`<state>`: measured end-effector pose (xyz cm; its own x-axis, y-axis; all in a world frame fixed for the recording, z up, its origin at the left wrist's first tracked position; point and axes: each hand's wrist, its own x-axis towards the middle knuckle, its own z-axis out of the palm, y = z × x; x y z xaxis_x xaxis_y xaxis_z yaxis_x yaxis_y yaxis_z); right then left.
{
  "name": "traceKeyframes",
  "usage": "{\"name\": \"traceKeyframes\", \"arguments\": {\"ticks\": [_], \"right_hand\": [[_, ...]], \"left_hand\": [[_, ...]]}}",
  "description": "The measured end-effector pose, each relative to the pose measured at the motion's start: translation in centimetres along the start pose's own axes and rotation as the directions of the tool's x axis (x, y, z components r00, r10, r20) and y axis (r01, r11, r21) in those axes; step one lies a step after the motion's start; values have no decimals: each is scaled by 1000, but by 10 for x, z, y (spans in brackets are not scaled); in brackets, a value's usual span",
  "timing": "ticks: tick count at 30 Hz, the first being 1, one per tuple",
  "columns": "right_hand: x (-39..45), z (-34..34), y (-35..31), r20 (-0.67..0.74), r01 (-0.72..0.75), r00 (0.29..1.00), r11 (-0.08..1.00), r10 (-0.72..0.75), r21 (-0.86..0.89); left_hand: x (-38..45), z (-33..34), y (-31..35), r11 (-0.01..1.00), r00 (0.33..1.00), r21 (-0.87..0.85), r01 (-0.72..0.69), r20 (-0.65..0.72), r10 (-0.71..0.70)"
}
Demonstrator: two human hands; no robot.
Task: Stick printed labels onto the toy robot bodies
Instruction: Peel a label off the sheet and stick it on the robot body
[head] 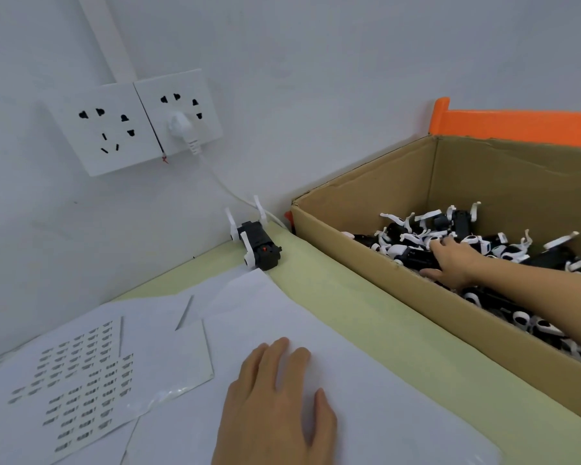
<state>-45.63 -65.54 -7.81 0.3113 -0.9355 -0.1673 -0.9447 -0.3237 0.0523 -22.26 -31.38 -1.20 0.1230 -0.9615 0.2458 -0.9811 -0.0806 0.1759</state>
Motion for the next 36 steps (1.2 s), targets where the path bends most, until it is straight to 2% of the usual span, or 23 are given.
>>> {"name": "traceKeyframes", "arguments": {"ticks": [3,7,10,13,15,17,20,22,23,26,27,29,31,33,34,36], "right_hand": [[-6,-5,3,4,49,999,999,-49,-1],[-11,-9,-3,-5,12,1000,998,-13,-54],[-11,-13,-13,41,44,998,997,-41,-66],[-21,-23,-10,122,18,992,997,-28,80],[-30,-30,-6,114,-6,993,984,-14,175],[-35,-40,-7,20,2,1000,968,-7,250],[-49,-69,-17,-210,35,977,933,44,357],[-66,-96,-29,-396,89,913,901,97,425],[-77,-109,-38,-497,131,858,883,127,451],[-121,-140,-75,-720,298,659,805,215,513],[-139,-145,-93,-755,367,614,764,231,531],[-176,-147,-133,-788,491,572,673,230,553],[-208,-133,-175,-785,566,596,604,170,561],[-234,-111,-218,-735,593,675,546,64,592],[-245,-100,-237,-698,595,716,518,6,615],[-260,-83,-271,-628,596,770,478,-113,645]], "left_hand": [[0,1,-1,1000,1000,-4,-6,4,6],[-4,0,0,1000,1000,-25,1,15,0],[-7,2,-2,999,999,-43,30,24,-29],[-9,6,1,995,996,-54,81,51,-78],[-10,6,1,992,995,-85,96,41,-93],[-10,2,2,987,994,-124,105,1,-106],[-12,6,1,972,989,-200,120,114,-99],[-11,5,0,947,987,-283,151,89,-131],[-12,4,0,926,986,-337,168,81,-149],[-13,-6,-4,803,971,-551,228,65,-231],[-15,-11,-4,732,960,-635,246,57,-274],[-18,-20,-7,553,921,-796,246,14,-390],[-23,-28,-12,342,845,-927,153,-57,-532],[-29,-37,-16,165,751,-986,-17,-121,-649],[-31,-44,-17,122,708,-988,-99,-156,-688],[-35,-59,-21,111,638,-970,-215,-226,-737]]}}
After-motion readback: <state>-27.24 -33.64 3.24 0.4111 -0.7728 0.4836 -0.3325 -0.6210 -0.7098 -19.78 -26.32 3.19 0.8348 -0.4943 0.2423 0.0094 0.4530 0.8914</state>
